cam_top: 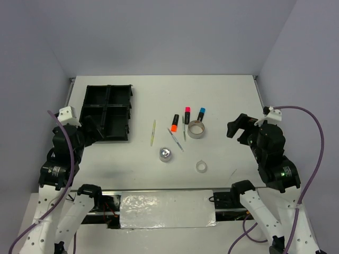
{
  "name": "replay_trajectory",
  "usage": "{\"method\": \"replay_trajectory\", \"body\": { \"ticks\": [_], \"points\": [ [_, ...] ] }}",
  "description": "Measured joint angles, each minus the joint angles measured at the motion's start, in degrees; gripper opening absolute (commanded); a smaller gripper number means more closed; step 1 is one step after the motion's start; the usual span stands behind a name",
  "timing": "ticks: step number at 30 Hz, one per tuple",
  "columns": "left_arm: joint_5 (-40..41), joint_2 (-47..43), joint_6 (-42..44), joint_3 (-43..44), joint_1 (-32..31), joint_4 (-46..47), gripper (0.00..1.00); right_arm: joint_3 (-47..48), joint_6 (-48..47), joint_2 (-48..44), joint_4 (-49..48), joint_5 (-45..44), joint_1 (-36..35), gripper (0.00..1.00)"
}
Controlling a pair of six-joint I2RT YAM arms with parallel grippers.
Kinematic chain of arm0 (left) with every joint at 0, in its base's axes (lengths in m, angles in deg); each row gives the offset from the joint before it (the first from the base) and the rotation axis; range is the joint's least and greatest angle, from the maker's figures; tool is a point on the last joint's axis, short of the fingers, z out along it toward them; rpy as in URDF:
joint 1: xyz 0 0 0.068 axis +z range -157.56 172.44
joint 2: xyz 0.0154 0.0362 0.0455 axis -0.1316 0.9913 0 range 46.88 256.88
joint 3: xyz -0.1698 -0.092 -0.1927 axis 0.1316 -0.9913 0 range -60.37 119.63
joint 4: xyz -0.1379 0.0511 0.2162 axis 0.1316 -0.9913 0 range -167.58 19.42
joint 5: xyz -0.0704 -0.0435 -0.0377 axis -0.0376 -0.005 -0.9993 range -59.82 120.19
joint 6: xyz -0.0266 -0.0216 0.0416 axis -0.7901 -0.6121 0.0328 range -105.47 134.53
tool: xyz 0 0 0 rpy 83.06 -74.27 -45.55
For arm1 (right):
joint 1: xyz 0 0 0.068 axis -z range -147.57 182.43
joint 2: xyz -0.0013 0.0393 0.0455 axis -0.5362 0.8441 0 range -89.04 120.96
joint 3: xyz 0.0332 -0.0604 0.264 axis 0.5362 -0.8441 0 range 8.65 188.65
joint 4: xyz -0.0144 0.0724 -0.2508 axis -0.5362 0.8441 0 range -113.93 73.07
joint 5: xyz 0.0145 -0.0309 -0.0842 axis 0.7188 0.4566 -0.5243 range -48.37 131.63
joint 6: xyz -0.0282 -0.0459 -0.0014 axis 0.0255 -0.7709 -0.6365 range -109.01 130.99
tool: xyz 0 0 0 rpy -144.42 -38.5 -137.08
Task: Sort the stationery into containers
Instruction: Pick up the stationery from the center of the board.
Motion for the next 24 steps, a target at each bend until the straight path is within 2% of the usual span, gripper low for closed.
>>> {"method": "replay_trajectory", "body": {
  "ticks": [5,10,13,18,21,24],
  "points": [
    [0.13,1.11,-0.35,0.00,0.00,-0.02,0.99,-1.14,0.11,-0.02,-1.25,0.79,0.00,1.00],
    [0.24,2.34,-0.37,0.00,0.31,-0.35,0.99,-5.88,1.01,3.52,-7.72,6.34,-0.02,1.00],
    [0.11,2.43,-0.35,0.00,0.50,-0.33,0.99,-5.44,2.27,14.69,-10.80,7.56,-0.63,1.00],
    [-1.22,2.51,-0.26,-0.04,0.63,-0.24,0.99,-1.53,4.31,36.52,-13.57,4.70,-5.14,0.98],
    [-2.25,2.89,-0.22,-0.04,0.63,-0.17,0.99,1.01,5.25,44.96,-13.66,1.95,-8.35,0.87],
    [-3.21,3.61,-0.20,-0.04,0.61,0.15,0.99,5.42,6.05,52.37,-14.16,-0.35,-9.70,0.81]
  ]
}}
